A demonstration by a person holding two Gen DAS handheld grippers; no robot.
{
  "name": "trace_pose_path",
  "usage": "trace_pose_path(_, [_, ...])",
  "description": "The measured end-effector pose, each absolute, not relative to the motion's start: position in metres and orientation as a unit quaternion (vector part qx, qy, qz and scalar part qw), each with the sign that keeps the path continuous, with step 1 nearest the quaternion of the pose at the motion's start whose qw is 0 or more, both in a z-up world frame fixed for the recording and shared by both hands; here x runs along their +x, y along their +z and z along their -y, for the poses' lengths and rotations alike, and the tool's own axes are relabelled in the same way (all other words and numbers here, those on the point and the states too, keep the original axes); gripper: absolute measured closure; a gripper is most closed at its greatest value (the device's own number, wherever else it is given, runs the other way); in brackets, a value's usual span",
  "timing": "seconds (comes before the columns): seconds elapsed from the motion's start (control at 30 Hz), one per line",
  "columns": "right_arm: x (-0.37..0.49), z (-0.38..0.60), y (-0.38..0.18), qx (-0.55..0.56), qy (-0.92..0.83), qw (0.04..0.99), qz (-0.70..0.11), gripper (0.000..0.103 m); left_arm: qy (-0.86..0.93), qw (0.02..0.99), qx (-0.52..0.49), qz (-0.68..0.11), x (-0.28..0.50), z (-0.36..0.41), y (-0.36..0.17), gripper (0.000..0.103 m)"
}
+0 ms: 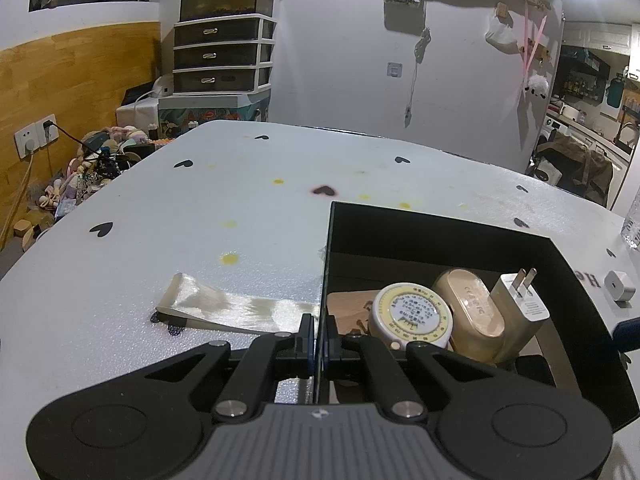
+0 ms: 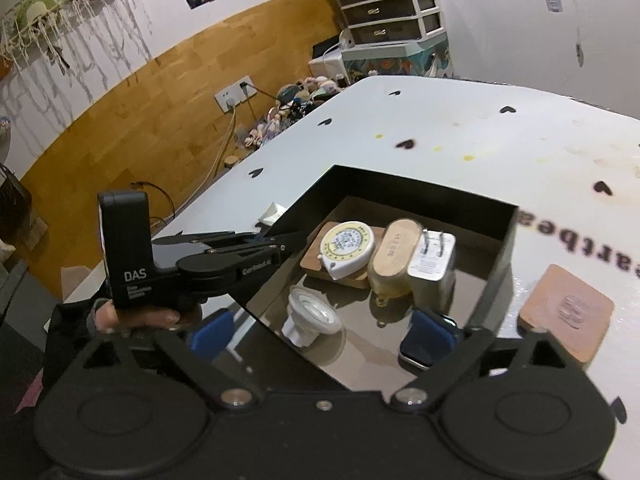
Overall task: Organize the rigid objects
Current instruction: 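Move the right tool to the second white charger and grasp it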
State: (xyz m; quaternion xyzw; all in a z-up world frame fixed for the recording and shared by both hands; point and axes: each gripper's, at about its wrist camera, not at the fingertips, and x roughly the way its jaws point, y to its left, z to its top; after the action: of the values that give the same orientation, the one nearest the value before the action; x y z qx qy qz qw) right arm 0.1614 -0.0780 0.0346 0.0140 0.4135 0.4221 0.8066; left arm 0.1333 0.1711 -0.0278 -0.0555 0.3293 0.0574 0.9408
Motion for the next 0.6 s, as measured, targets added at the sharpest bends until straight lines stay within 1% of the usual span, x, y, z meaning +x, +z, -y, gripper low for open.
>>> trace_pose_path(0.33, [0.153, 0.127, 0.04, 0.014, 0.373, 0.842, -0.389, 0.0, 0.057, 0.941, -0.056, -0.329, 0.133, -0.171, -0.028, 0.1])
trace_pose_path(0.6, [0.171, 0.184, 0.027, 0.021, 0.273, 0.876, -0.397, 0.0, 0.058, 0.941, -0.056, -0.329, 0.133, -0.171, -0.028, 0.1])
